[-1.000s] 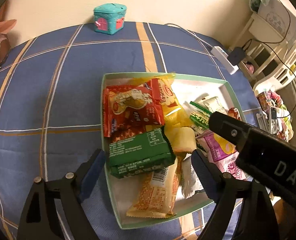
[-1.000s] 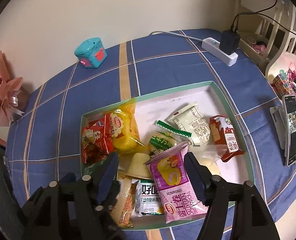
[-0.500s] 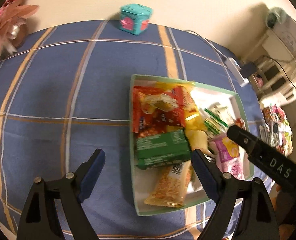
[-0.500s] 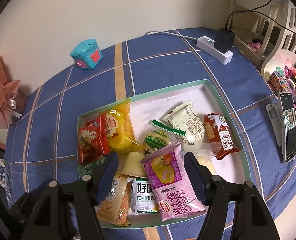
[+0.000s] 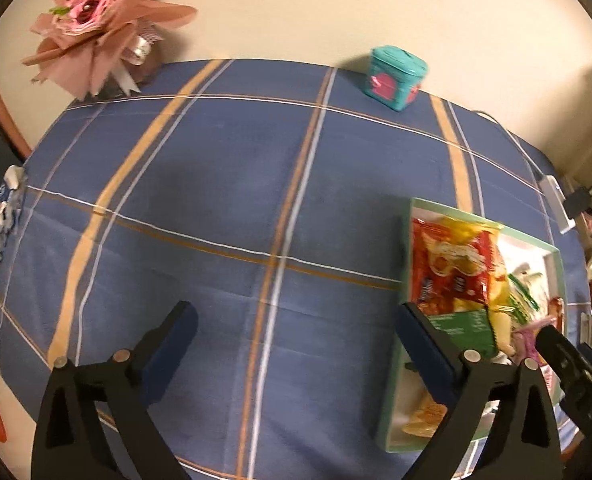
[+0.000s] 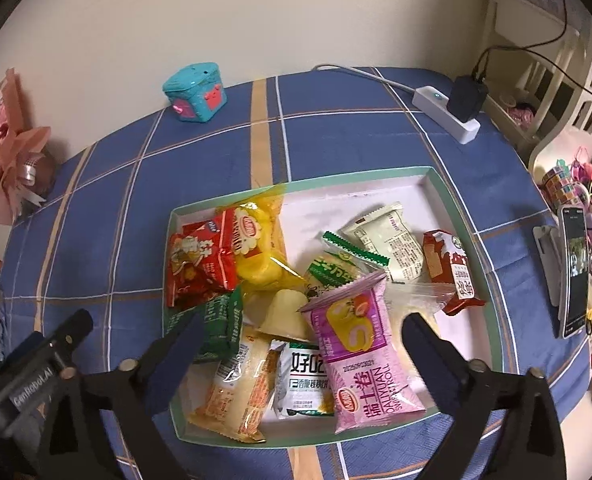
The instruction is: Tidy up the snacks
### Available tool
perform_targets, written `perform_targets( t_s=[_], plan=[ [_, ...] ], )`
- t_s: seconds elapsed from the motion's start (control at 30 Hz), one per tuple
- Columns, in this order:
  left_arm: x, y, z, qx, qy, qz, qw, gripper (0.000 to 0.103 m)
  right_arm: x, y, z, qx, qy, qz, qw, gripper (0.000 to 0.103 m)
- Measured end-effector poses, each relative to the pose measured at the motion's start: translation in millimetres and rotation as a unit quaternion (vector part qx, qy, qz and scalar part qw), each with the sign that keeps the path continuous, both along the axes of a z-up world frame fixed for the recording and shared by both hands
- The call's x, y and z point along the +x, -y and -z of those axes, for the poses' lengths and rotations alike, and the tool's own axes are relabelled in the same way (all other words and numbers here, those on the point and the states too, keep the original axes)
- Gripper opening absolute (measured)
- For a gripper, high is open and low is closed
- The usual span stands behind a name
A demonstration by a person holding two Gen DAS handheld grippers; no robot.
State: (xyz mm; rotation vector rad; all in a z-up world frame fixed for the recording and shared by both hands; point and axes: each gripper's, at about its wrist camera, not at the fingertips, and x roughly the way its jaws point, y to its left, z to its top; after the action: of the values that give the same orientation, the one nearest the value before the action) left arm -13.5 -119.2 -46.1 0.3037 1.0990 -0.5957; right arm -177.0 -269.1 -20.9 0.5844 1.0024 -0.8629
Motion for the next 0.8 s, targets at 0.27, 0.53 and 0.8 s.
perform_targets(
  t_s=[0.27,0.53,0.8],
  plan=[
    [3,-2,4,0.015,0.008,-0.008,0.9998,0.103,6,-10,-2,-0.017,-0.004,-0.015,1.0,0.103],
    [-6,-3,1,0.026,0.02,-0.014,0.9994,0.102,2,-21,-3,-0.015,-0.004,-0.013,1.0,0.103],
    [-20,-13,-2,0.084,0.043,-0.014,0.9954,0.103,-9,-39,-6,-0.02,0.003,-0.009,1.0,0.103]
  ],
)
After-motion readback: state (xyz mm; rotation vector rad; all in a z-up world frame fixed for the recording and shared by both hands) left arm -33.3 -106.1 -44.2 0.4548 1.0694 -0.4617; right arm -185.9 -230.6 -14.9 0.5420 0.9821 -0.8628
